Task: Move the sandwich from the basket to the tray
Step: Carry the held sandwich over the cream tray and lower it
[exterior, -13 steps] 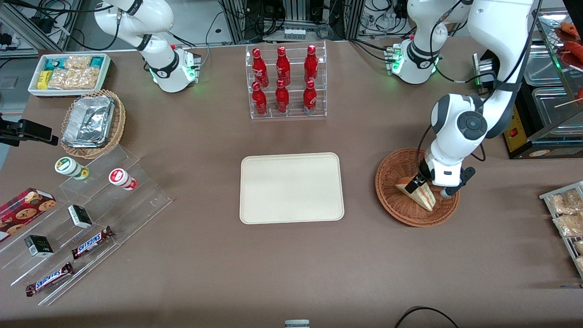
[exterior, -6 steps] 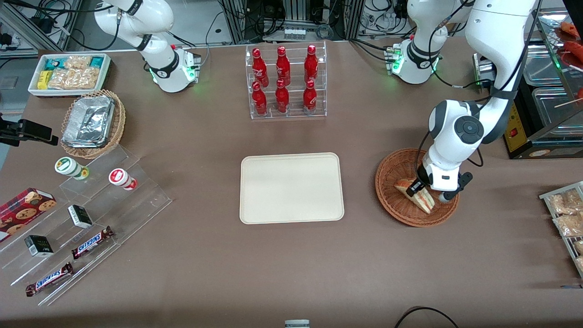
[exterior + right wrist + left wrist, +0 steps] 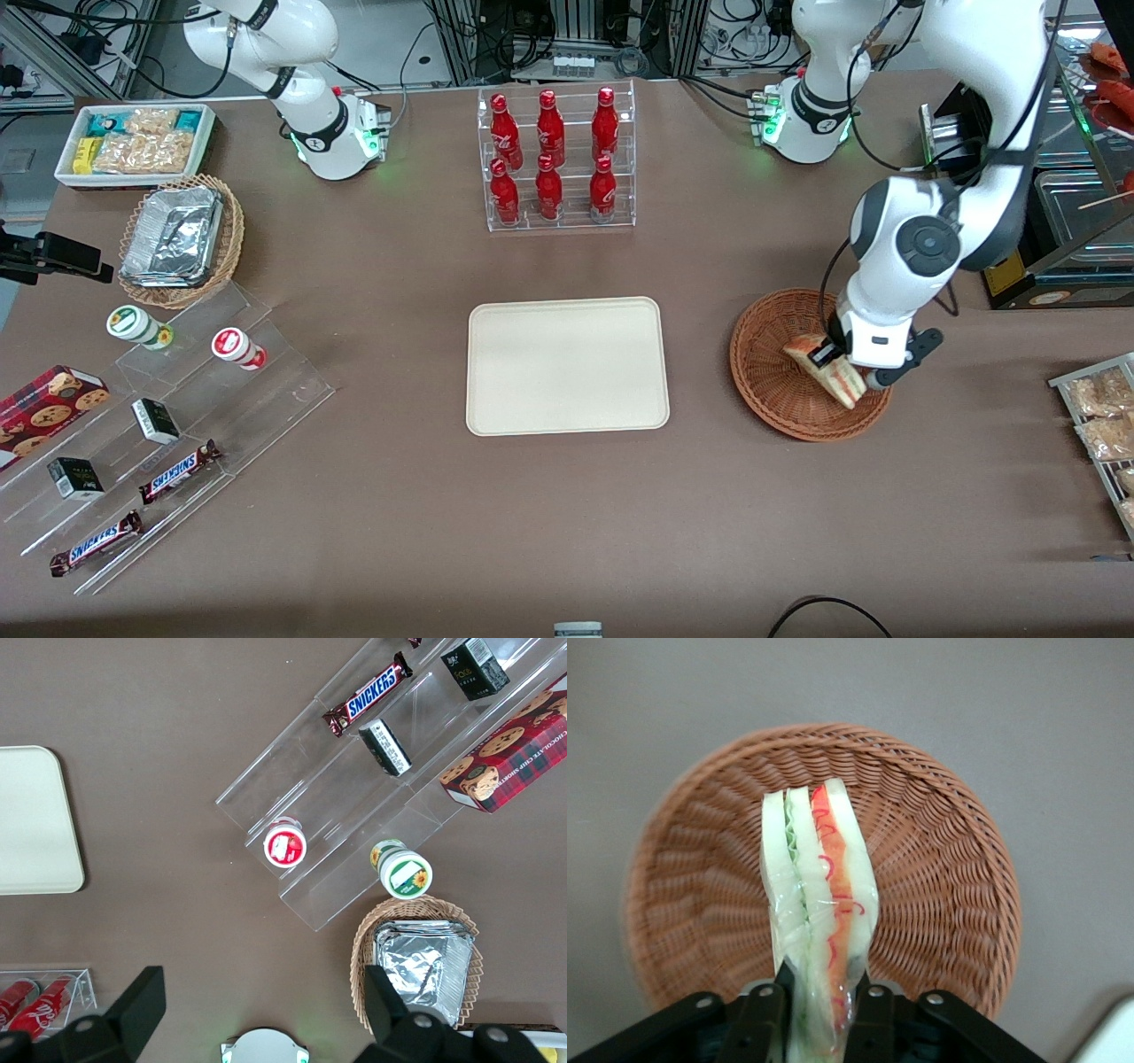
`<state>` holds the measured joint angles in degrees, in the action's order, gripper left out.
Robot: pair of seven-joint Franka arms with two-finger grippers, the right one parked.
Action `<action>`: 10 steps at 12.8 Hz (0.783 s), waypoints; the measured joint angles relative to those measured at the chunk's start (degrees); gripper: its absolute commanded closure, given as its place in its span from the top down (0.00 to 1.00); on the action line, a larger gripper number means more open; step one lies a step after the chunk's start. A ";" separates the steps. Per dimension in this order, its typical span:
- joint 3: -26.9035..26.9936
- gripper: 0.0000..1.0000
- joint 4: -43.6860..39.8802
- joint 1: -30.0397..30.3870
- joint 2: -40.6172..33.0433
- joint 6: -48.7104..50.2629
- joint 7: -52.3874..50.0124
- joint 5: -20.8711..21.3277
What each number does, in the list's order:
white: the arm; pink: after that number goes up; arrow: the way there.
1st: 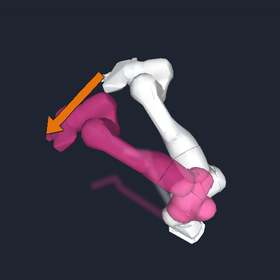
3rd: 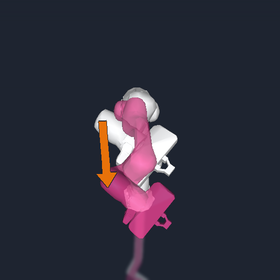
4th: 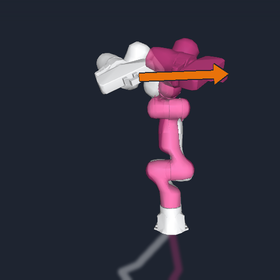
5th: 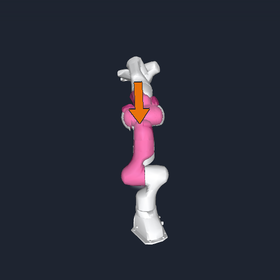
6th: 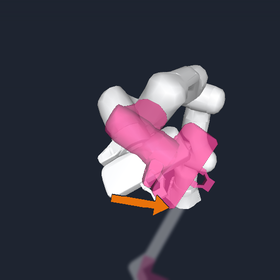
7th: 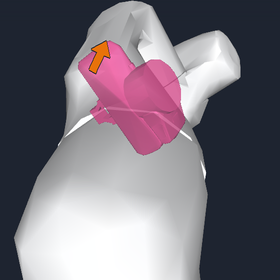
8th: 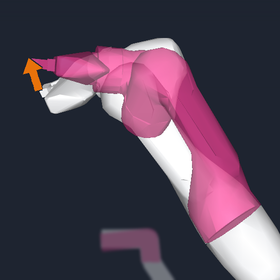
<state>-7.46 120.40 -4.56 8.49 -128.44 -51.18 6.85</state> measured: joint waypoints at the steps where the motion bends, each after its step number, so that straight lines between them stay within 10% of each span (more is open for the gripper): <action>1: -0.22 0.00 -4.67 -1.11 -1.12 7.16 0.06 0.01; 10: -1.36 0.00 -28.37 -21.61 12.77 16.49 -0.57 -4.20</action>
<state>-8.82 92.03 -26.17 21.25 -111.95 -51.75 2.65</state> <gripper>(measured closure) 0.824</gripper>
